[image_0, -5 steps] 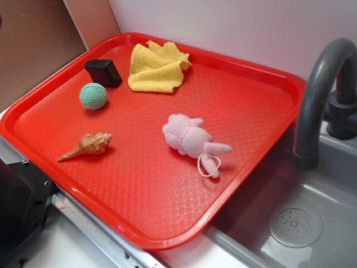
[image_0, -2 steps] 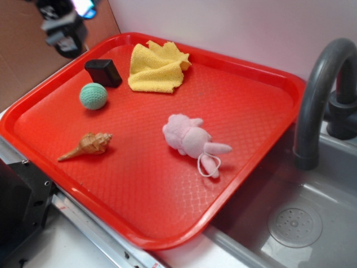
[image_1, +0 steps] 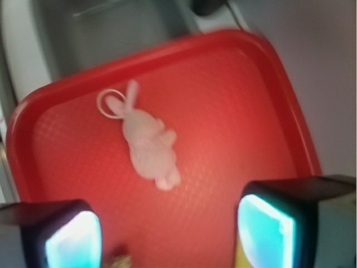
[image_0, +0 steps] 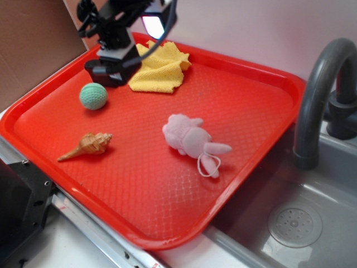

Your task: Grab the pink bunny.

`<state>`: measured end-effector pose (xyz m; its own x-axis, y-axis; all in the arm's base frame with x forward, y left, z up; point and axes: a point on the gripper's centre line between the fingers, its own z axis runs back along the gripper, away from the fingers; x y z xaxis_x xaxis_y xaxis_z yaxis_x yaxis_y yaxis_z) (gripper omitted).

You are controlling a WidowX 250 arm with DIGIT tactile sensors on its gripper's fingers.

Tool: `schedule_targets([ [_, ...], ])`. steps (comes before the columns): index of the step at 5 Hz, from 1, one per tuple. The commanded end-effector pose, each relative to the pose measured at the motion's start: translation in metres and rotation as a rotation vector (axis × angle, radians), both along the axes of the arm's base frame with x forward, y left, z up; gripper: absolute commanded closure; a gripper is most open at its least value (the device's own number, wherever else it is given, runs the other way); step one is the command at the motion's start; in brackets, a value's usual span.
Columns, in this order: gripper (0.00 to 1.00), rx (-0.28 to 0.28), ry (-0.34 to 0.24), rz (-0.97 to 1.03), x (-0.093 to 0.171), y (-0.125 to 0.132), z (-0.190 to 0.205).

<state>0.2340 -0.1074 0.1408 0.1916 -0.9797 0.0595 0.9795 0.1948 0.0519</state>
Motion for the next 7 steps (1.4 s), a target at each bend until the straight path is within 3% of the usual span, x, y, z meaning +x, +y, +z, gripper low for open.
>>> schedule_targets([
  [1, 0.00, 0.014, 0.003, -0.093, -0.004, -0.032, -0.017],
  [4, 0.00, 0.097, 0.061, -0.109, 0.003, -0.046, -0.080],
  [7, 0.00, 0.168, 0.097, -0.139, -0.008, -0.031, -0.114],
])
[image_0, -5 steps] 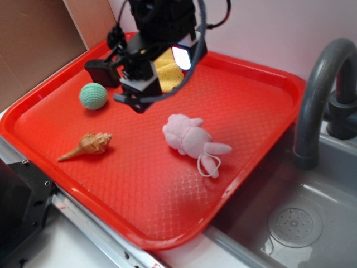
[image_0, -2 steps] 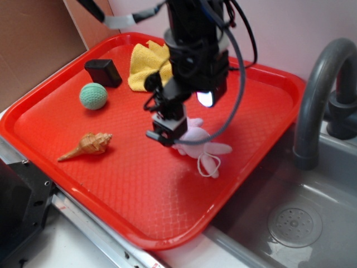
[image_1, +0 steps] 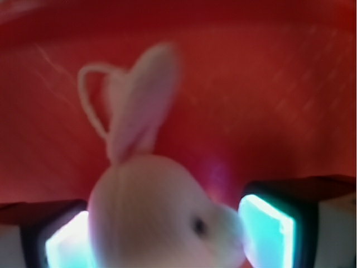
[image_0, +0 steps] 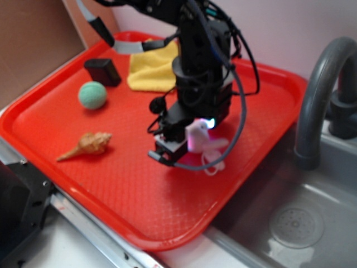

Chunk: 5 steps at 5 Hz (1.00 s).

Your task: Grab the pink bunny.

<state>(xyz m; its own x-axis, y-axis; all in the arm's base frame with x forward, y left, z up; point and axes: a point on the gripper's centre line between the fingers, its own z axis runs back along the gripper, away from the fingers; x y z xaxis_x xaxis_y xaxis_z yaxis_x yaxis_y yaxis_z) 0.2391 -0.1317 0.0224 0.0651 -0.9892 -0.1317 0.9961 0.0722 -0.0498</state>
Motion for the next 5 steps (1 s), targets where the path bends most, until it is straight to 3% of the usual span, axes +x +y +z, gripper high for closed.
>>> schedule_targets([
  [1, 0.70, -0.003, -0.026, -0.051, -0.014, -0.005, -0.001],
  [2, 1.00, -0.002, -0.026, -0.040, -0.014, -0.007, 0.000],
  [3, 1.00, -0.032, -0.027, 0.038, -0.008, -0.001, 0.009],
  [4, 1.00, -0.084, -0.049, 0.288, 0.015, 0.033, 0.054],
  [5, 1.00, -0.080, -0.063, 0.537, 0.026, 0.044, 0.081],
])
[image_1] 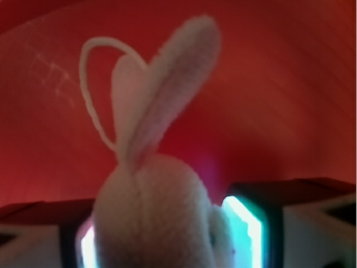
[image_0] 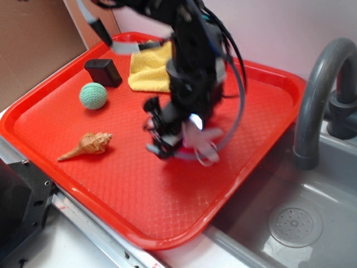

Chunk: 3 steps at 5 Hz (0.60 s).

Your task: Grab the pink bunny.

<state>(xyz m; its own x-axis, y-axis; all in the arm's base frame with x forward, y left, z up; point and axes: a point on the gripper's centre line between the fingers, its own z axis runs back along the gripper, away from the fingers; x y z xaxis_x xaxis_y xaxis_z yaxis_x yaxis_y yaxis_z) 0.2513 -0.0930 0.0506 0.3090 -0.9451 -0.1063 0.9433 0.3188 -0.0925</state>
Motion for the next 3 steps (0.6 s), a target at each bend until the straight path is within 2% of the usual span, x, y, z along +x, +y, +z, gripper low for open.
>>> schedule_targets([
  [1, 1.00, 0.025, -0.086, 0.532, -0.004, 0.012, 0.088],
  [2, 1.00, 0.012, -0.139, 0.783, -0.033, 0.023, 0.125],
  [3, 1.00, -0.026, -0.139, 1.036, -0.051, 0.041, 0.149],
])
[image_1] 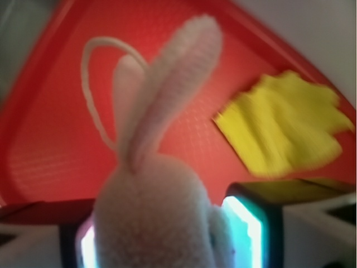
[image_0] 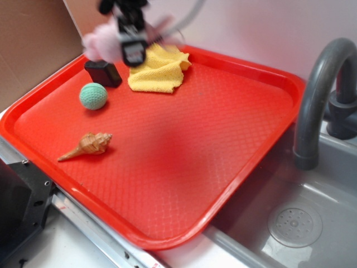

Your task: Grab the pink bunny.

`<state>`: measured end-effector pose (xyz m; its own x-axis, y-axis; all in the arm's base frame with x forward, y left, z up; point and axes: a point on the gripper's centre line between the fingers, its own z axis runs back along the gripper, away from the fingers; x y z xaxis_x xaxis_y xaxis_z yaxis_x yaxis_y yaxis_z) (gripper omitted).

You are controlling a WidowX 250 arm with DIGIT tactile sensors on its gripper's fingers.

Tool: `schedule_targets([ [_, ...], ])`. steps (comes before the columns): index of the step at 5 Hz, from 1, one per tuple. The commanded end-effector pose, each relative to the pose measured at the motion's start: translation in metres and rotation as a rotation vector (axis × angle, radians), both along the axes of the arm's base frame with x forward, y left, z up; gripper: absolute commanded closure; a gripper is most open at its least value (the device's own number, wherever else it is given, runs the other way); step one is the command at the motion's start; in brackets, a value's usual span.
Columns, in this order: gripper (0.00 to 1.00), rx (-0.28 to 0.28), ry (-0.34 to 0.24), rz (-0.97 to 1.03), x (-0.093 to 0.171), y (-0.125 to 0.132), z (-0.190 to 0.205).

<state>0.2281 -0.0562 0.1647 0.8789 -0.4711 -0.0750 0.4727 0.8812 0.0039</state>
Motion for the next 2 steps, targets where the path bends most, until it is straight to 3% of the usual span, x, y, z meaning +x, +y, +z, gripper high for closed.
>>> schedule_targets([
  [1, 1.00, -0.088, -0.100, 0.529, -0.032, 0.005, 0.043],
  [2, 1.00, -0.076, -0.067, 0.675, -0.015, -0.001, 0.036],
])
